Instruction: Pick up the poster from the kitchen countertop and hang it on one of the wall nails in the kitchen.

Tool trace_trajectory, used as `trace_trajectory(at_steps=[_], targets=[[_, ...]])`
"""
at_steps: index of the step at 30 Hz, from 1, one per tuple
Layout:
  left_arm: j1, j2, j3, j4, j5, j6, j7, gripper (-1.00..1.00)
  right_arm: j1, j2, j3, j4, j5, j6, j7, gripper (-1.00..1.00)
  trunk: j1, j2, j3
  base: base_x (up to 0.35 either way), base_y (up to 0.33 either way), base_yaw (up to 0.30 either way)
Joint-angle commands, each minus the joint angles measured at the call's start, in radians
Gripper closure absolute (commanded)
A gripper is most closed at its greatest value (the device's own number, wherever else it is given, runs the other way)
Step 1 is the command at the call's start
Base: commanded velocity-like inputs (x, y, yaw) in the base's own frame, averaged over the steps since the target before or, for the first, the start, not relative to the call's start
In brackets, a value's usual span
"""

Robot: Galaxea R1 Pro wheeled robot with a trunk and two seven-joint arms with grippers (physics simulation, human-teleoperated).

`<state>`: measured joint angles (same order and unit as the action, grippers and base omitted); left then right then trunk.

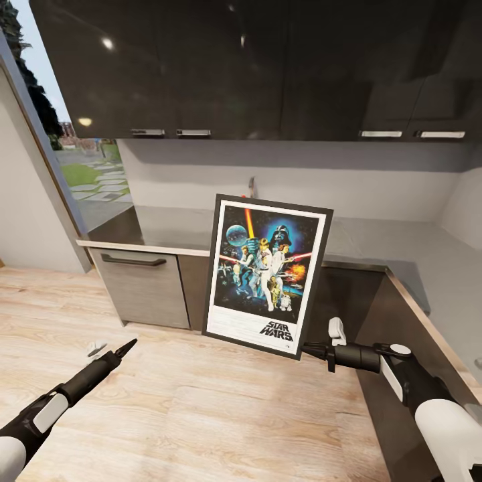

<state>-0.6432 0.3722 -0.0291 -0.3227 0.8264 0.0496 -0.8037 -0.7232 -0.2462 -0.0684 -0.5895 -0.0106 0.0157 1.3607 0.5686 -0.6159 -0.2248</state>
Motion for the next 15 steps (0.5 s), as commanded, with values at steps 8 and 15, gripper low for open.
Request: trace_trajectory(at_steps=[8, 15], targets=[[-0.001, 0.001, -0.003, 0.001, 0.008, 0.006, -0.003, -1.00, -0.001, 0.000, -0.001, 0.000, -0.002, 0.004, 0.005, 1.00, -0.030, 0.055, 0.024, 0.000, 0.000, 0.000], [-0.001, 0.001, -0.003, 0.001, 0.008, 0.006, -0.003, -1.00, -0.001, -0.001, -0.001, 0.000, -0.002, 0.004, 0.006, 1.00, -0.057, 0.104, 0.046, 0.000, 0.000, 0.000]])
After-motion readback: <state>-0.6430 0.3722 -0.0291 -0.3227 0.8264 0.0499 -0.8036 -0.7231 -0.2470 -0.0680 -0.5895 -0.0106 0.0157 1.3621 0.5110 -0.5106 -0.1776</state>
